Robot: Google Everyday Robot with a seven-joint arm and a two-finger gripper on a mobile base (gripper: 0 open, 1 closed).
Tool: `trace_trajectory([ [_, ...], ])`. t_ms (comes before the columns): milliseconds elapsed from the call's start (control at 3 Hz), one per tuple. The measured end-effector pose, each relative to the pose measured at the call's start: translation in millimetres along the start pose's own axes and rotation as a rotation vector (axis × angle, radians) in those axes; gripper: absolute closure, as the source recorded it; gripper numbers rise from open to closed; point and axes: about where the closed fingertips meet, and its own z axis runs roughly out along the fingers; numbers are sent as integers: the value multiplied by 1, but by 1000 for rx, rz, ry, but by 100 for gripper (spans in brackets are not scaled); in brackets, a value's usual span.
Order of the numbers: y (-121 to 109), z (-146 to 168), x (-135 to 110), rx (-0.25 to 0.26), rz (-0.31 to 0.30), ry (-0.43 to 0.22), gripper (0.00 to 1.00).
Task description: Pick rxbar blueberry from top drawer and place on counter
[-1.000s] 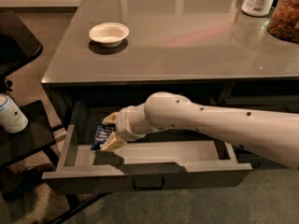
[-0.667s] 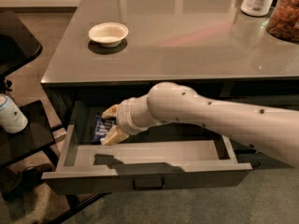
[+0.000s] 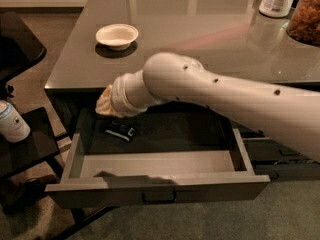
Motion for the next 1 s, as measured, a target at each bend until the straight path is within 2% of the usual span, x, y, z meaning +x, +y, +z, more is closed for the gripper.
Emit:
trace_trajectory([
  [333,-22,0,-20,19,-8,4,100],
  [667,-29,7,-21,9,4,-1,81],
  [1000,-24,8,-6,-7,30,6,58],
])
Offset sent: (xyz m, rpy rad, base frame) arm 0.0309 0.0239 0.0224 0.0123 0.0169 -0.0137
